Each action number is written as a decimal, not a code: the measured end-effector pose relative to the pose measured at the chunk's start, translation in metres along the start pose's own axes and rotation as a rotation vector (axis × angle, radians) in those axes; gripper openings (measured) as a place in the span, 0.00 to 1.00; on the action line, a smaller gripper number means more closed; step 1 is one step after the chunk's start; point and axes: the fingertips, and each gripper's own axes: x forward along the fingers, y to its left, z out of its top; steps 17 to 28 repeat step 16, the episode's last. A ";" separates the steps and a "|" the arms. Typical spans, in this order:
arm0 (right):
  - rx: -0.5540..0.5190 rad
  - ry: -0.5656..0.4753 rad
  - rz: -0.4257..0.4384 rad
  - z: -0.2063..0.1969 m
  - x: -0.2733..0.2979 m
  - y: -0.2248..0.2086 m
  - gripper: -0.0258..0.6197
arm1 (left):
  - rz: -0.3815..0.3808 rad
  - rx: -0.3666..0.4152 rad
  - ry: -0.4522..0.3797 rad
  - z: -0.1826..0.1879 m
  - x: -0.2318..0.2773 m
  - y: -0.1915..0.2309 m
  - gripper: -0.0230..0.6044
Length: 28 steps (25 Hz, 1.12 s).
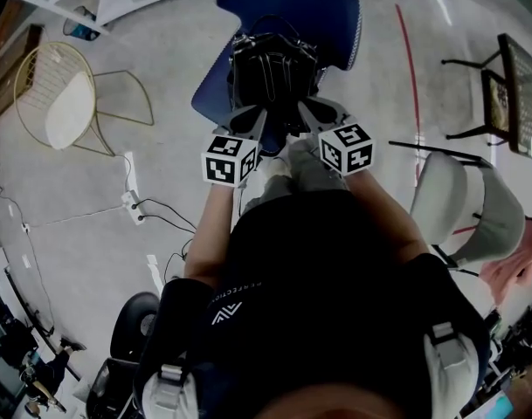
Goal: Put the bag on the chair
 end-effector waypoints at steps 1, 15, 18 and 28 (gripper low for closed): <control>0.001 0.002 0.000 0.000 0.000 0.000 0.11 | 0.000 0.005 0.004 0.000 0.000 0.000 0.09; 0.013 0.019 -0.003 -0.003 0.005 -0.014 0.11 | -0.005 0.011 0.037 -0.002 0.011 0.004 0.09; 0.013 0.020 -0.003 -0.003 0.005 -0.015 0.10 | -0.004 0.011 0.039 -0.001 0.011 0.005 0.09; 0.013 0.020 -0.003 -0.003 0.005 -0.015 0.10 | -0.004 0.011 0.039 -0.001 0.011 0.005 0.09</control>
